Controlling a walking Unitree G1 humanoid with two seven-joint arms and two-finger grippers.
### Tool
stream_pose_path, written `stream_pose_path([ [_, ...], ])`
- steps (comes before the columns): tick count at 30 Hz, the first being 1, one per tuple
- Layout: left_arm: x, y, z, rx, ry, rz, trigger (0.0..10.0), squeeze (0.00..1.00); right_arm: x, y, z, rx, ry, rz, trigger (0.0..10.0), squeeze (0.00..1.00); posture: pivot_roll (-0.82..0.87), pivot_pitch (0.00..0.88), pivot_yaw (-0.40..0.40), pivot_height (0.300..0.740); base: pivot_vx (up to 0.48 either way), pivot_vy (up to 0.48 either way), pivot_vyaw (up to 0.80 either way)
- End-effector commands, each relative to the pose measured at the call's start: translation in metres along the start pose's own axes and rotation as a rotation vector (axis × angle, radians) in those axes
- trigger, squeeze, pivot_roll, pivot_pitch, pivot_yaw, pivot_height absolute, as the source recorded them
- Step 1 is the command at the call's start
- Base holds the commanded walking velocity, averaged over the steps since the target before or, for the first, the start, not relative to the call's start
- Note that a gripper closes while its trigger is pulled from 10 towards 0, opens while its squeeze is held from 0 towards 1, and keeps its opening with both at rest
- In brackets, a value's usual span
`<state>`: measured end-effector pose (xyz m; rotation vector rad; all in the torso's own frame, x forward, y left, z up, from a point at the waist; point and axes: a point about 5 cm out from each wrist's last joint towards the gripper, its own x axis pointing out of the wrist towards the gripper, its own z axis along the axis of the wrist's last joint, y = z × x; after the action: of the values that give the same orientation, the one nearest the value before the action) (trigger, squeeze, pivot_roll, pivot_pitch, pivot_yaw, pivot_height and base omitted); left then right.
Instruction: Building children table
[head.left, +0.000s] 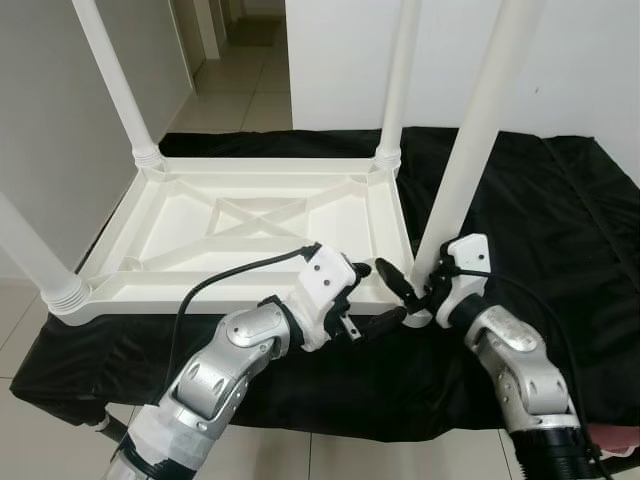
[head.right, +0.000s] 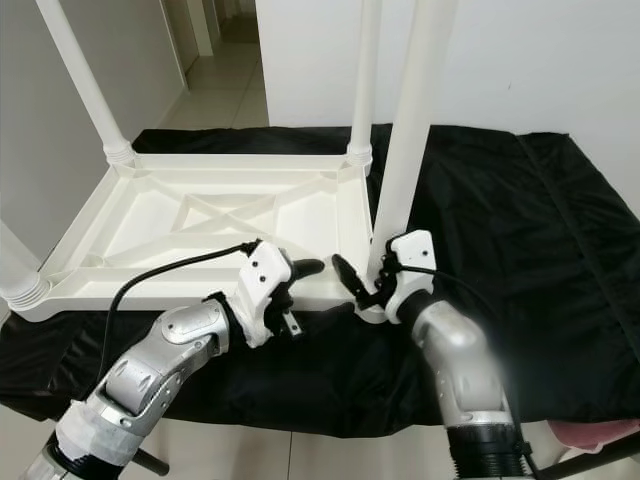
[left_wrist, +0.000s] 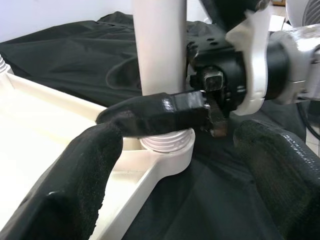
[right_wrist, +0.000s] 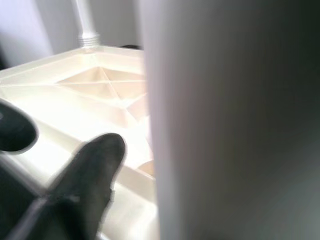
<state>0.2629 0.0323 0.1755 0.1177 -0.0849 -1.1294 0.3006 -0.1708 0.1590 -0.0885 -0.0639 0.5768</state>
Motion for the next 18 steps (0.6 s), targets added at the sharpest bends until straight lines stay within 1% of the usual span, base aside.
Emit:
stream_pose_path([
  [1,-0.001,-0.003,-0.002,0.016,0.012,-0.045,10.0,0.0,0.002,0.0,-0.008,0.008,0.035,0.027,0.0,0.0,-0.09,0.011,0.064,0.74,0.0,0.0,0.0],
  [4,-0.002,-0.001,-0.001,0.015,0.009,-0.035,10.0,0.0,0.0,-0.007,-0.012,0.014,0.046,0.011,0.0,0.0,-0.09,0.012,0.059,0.74,0.0,0.0,0.0],
  [10,-0.003,0.0,0.0,0.014,0.008,-0.024,10.0,0.0,-0.005,-0.009,-0.017,0.036,0.06,0.009,0.0,0.0,-0.08,0.022,0.058,0.74,0.0,0.0,0.0],
  [11,-0.004,0.0,-0.001,0.013,0.01,-0.022,10.0,0.0,-0.006,-0.009,-0.019,0.039,0.07,0.002,4.5,0.0,-0.09,0.024,0.059,0.74,0.0,0.0,0.0],
  [12,-0.004,0.0,-0.001,0.011,0.011,-0.022,10.0,0.0,-0.008,-0.008,-0.02,0.044,0.074,-0.009,10.0,0.0,-0.09,0.029,0.056,0.74,0.0,0.0,0.0],
  [18,-0.004,0.0,-0.002,0.006,0.013,-0.019,10.0,0.0,-0.01,-0.005,-0.019,0.044,0.066,-0.082,10.0,0.0,-0.1,0.034,0.051,0.74,0.0,0.0,0.0],
])
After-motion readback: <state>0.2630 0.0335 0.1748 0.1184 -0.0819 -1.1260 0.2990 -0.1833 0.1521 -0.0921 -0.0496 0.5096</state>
